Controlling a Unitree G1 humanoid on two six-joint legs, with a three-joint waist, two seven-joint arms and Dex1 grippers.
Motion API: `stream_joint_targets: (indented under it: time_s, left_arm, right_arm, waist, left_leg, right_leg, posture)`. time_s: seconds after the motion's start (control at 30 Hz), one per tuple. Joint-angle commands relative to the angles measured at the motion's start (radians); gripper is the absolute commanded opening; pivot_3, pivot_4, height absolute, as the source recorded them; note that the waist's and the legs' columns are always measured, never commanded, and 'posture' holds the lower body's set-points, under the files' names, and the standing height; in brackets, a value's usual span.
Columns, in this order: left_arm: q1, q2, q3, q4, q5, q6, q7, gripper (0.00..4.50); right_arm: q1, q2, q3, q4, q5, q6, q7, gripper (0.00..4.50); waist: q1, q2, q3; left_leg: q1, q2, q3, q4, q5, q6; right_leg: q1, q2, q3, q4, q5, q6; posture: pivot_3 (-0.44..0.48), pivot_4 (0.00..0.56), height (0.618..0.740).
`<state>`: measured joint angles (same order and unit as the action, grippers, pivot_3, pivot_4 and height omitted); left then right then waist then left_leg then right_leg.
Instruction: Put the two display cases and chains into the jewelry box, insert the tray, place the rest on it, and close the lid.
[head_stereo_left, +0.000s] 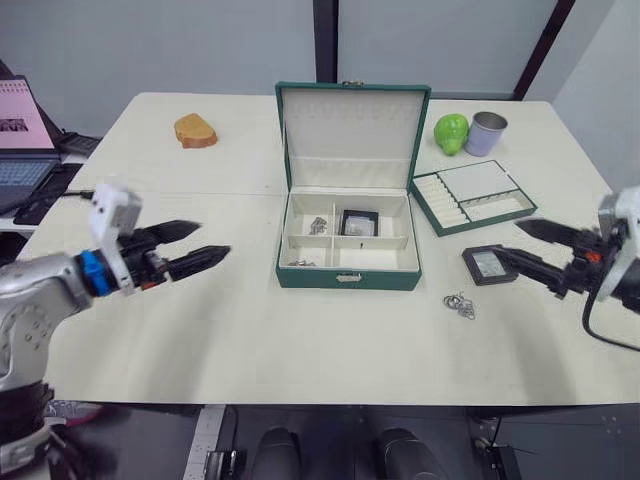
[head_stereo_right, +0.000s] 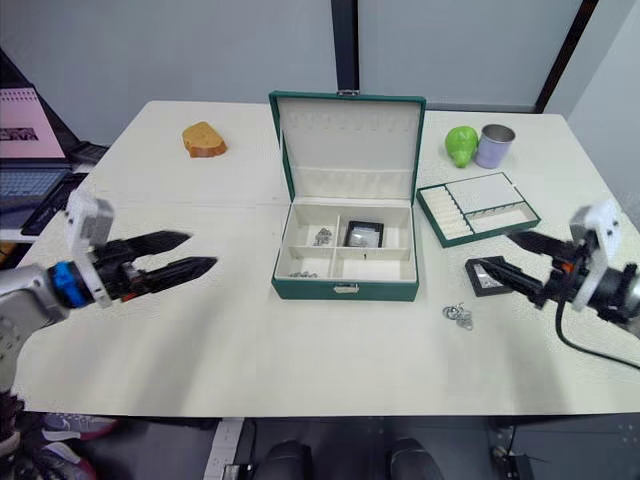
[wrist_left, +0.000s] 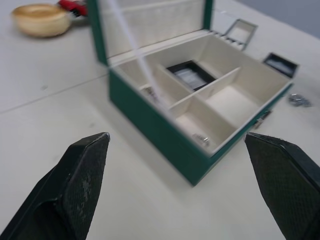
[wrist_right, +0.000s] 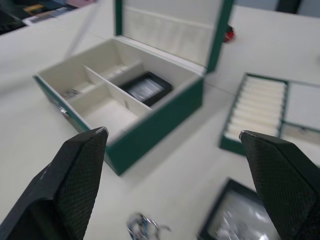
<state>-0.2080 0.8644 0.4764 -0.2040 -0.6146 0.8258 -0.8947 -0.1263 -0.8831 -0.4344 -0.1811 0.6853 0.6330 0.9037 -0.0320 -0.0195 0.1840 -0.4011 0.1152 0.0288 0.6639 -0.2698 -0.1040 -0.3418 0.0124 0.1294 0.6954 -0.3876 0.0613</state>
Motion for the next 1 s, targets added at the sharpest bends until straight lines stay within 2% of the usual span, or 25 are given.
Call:
stream_joint_targets:
  time_s: [0.03, 0.2, 0.4, 0.53, 0.67, 1.0]
  left_arm:
    - [0.067, -0.056, 0.065, -0.022, 0.068, -0.103, 0.113, 4.48]
    - [0.121, -0.191, 0.066, -0.006, 0.129, -0.219, 0.259, 4.48]
    - [0.105, -0.349, 0.021, 0.058, 0.245, -0.378, 0.461, 4.48]
    - [0.086, -0.422, 0.005, 0.099, 0.294, -0.46, 0.561, 4.48]
    - [0.058, -0.473, 0.018, 0.151, 0.327, -0.524, 0.66, 4.48]
    - [0.072, -0.512, -0.019, 0.231, 0.382, -0.618, 0.737, 4.48]
  right_arm:
    - [0.039, 0.057, -0.047, 0.07, -0.082, -0.13, -0.056, 4.5]
    - [0.048, 0.167, -0.054, 0.19, -0.195, -0.312, -0.166, 4.5]
    - [0.038, 0.312, -0.072, 0.313, -0.283, -0.514, -0.334, 4.5]
    - [0.037, 0.381, -0.08, 0.374, -0.323, -0.618, -0.431, 4.5]
    - [0.033, 0.42, -0.082, 0.423, -0.358, -0.697, -0.511, 4.5]
    - [0.024, 0.436, -0.071, 0.49, -0.373, -0.764, -0.582, 4.5]
  waist:
    - [0.0, 0.0, 0.0]
    - [0.001, 0.0, 0.0]
    - [0.0, 0.0, 0.0]
    - [0.0, 0.001, 0.0]
    - [0.0, 0.001, -0.001]
    - [0.0, 0.002, -0.001]
  left_leg:
    - [0.0, 0.0, 0.0, 0.0, 0.0, 0.0]
    - [0.001, 0.0, 0.001, 0.001, 0.0, 0.0]
    - [0.002, 0.0, 0.001, 0.0, 0.0, 0.0]
    - [0.002, 0.0, 0.002, 0.0, 0.0, 0.0]
    - [0.002, 0.0, 0.002, 0.0, 0.0, -0.001]
    - [0.002, 0.0, 0.002, 0.0, 0.0, -0.001]
  right_leg:
    - [0.0, 0.0, 0.001, 0.0, 0.0, 0.0]
    - [0.001, 0.0, 0.001, 0.001, 0.0, 0.0]
    - [0.002, 0.0, 0.001, 0.001, 0.0, 0.0]
    - [0.002, 0.0, 0.001, 0.001, 0.0, 0.0]
    - [0.002, 0.0, 0.001, 0.002, 0.0, 0.0]
    - [0.002, 0.0, 0.002, 0.002, 0.0, 0.0]
  posture:
    - [0.0, 0.15, 0.74]
    - [0.0, 0.15, 0.74]
    - [0.0, 0.15, 0.74]
    - [0.0, 0.15, 0.74]
    - [0.0, 0.15, 0.74]
    - [0.0, 0.15, 0.74]
